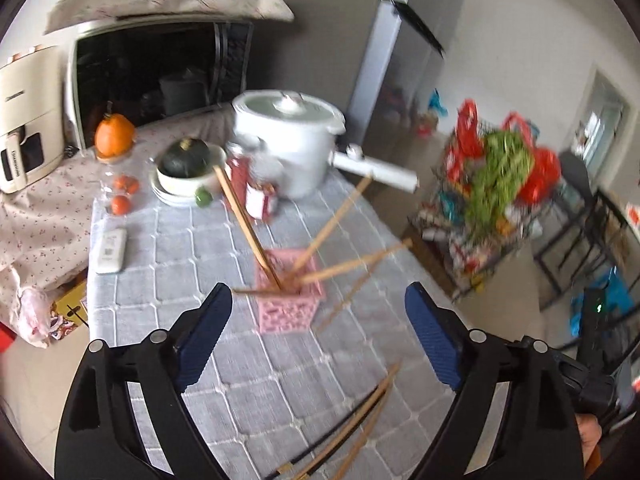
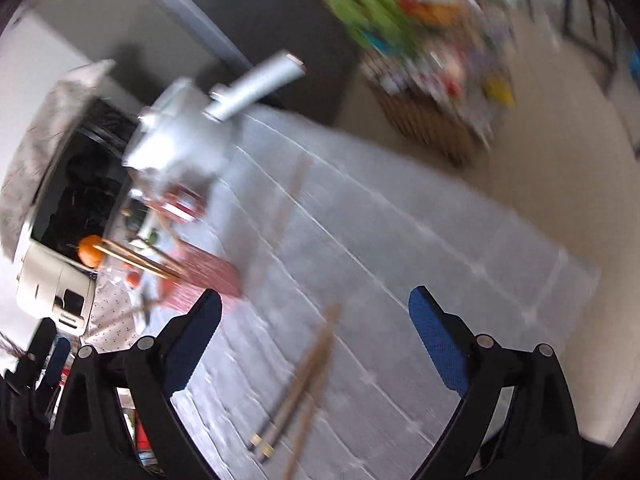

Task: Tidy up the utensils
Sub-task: 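Open the right tool over the basket while the left tool returns to the chopsticks, then grasp a bamboo chopstick with the right tool and drop it into the pink basket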

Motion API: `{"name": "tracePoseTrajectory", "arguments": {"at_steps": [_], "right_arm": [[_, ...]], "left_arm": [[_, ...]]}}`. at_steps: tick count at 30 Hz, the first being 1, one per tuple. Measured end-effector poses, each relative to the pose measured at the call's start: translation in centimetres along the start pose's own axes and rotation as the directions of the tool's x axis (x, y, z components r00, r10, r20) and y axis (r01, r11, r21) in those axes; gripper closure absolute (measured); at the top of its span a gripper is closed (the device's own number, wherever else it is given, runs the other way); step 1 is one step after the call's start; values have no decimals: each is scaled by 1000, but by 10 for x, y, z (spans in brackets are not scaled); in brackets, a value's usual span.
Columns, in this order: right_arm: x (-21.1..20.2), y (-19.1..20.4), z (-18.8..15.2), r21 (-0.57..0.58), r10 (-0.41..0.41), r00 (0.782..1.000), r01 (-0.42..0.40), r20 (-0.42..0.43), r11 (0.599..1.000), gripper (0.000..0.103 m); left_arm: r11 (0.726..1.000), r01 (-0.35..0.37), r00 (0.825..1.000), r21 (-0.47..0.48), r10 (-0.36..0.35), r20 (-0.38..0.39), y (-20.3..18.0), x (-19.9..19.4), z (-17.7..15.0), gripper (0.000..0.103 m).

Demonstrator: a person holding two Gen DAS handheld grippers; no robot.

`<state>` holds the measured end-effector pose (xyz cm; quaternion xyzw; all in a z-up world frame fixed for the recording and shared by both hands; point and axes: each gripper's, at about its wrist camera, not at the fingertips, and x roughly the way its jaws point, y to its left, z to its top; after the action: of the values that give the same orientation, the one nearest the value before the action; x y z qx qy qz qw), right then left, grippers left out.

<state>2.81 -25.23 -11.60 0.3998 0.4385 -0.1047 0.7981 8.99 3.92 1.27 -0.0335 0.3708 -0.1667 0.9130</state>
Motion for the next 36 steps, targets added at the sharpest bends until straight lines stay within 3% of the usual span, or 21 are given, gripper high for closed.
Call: {"name": "tracePoseTrajectory", "arguments": {"at_steps": [4,6,10,15,18,21,23,24,27,28,30,33,36], "right_arm": [[27,-45,-8,95,-41,996,48,-75,994,11],[36,-44,-3,131,39,991,-22,-127,991,11],[58,4,33,25,14,993,-11,-116,1000,11],[118,66,108,-34,-50,995,47,-84,998,14],[169,88,128,-96,-186,978,177,-98,980,26],[224,95,138,-122,-317,933,300,-168,946,44],[227,107,140,-151,-362,929,349,-71,925,47],[237,115,140,-181,-377,922,357,-93,916,55],[242,127,134,-236,-442,897,425,-20,874,77],[241,126,132,-235,-438,899,425,-6,874,86],[233,116,127,-213,-386,923,378,4,901,93],[206,96,116,-152,-246,969,242,-8,958,95],[135,90,93,-206,-82,993,98,87,974,95]], "left_arm": [[997,8,994,79,0,-108,-20,28,-21,19],[994,3,990,108,13,-141,-27,37,-34,19],[997,8,987,79,4,-158,-24,37,-54,19],[999,-34,992,21,37,-121,7,16,-65,19],[998,-50,995,-36,47,-92,28,7,-56,19],[996,-50,997,-68,46,-68,41,-1,-51,19],[996,-52,997,-72,47,-68,44,-2,-49,19],[996,-52,996,-74,47,-73,46,-1,-50,19],[995,-61,994,-78,53,-96,49,5,-51,19],[995,-66,993,-79,58,-103,50,7,-51,19],[994,-74,992,-76,66,-106,52,8,-53,19],[992,-83,992,-92,74,-101,58,3,-54,19],[990,-82,994,-118,72,-85,66,-5,-53,19]]}}
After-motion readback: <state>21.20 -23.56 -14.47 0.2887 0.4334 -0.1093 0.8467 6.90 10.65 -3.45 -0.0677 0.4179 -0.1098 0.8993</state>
